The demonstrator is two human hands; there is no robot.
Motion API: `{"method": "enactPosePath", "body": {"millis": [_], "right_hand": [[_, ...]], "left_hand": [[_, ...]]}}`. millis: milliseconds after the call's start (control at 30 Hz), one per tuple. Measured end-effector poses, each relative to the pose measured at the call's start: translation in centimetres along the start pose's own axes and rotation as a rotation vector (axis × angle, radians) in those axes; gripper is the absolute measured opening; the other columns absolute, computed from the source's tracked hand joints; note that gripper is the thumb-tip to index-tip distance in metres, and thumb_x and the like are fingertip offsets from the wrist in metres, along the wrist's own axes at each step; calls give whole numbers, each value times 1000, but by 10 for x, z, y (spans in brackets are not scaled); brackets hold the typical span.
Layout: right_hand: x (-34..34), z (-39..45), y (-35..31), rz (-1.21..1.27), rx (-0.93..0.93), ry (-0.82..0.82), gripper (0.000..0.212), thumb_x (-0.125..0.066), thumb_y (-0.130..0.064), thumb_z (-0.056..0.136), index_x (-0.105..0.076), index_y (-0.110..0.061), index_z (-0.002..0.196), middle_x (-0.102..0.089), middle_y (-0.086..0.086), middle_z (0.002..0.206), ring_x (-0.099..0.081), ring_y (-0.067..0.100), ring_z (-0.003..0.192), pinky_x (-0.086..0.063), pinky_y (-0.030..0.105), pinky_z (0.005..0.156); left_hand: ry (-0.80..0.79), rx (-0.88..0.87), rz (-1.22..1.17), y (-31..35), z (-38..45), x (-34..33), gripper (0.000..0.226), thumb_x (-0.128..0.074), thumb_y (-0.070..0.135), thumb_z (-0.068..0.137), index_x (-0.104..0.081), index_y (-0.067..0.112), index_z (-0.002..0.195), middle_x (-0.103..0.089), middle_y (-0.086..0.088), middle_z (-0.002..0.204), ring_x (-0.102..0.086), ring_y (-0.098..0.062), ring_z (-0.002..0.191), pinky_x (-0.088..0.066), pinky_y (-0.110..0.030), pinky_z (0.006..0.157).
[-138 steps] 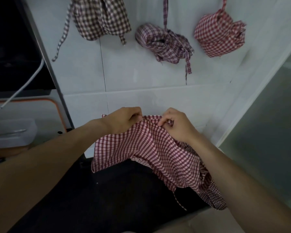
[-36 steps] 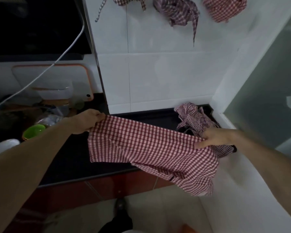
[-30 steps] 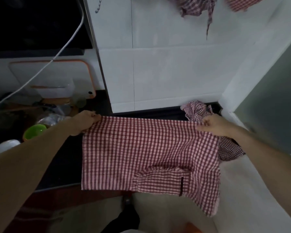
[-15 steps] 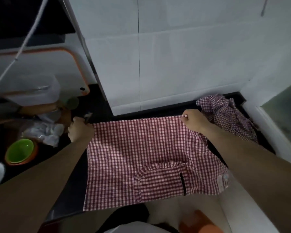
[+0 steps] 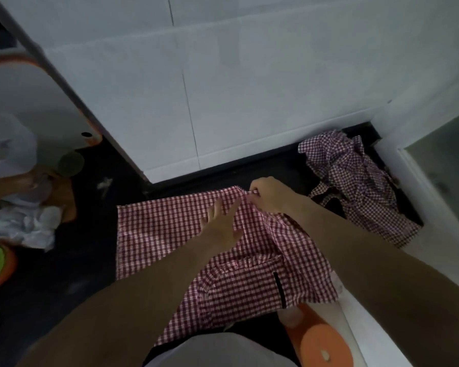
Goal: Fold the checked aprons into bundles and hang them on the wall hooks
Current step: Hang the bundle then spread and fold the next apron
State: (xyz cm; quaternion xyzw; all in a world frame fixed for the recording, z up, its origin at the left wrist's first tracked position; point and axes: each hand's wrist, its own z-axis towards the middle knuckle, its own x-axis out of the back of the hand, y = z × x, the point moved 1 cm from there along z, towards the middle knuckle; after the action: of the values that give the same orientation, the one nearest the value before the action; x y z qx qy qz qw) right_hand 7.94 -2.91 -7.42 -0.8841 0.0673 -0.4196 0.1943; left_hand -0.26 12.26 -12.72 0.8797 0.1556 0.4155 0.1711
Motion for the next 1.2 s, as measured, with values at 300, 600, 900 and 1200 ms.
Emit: {"method": "enactPosePath", "body": {"millis": [300,600,900,1200], "right_hand": [[50,-9,65,-78,58,-367,30,-77,-54,79,-66,-27,71,-67,-12,65,-64,7,66,-44,27,67],[131,-18,113,-191,-48,-481,19,-75,-36,87,-72,-21,75,-66,-10,56,-60,3,54,-46,25,73],[201,-1,119,78,33,411,33,-68,-24,90,-60,-17,121,-61,8,124,-55,26,119,-43,40,102],[64,-41,149,6,-3,289,17,-59,-12,92,-61,-11,75,-63,4,81,-63,25,81,-42,26,73]], "left_hand": [[-145,174,226,13,13,-23,106,-62,53,91,26,42,149,36,-12,156,30,-42,143,0,-76,109],[-163,229,250,16,15,-22,108,-66,50,89,24,43,150,36,-11,157,31,-40,144,-1,-76,110],[-166,282,230,25,20,-22,113,-73,40,87,20,42,152,34,-12,158,29,-42,144,-2,-78,108],[-138,438,92,47,27,-32,107,-64,55,85,15,35,154,46,-15,150,41,-45,136,3,-78,108]]}}
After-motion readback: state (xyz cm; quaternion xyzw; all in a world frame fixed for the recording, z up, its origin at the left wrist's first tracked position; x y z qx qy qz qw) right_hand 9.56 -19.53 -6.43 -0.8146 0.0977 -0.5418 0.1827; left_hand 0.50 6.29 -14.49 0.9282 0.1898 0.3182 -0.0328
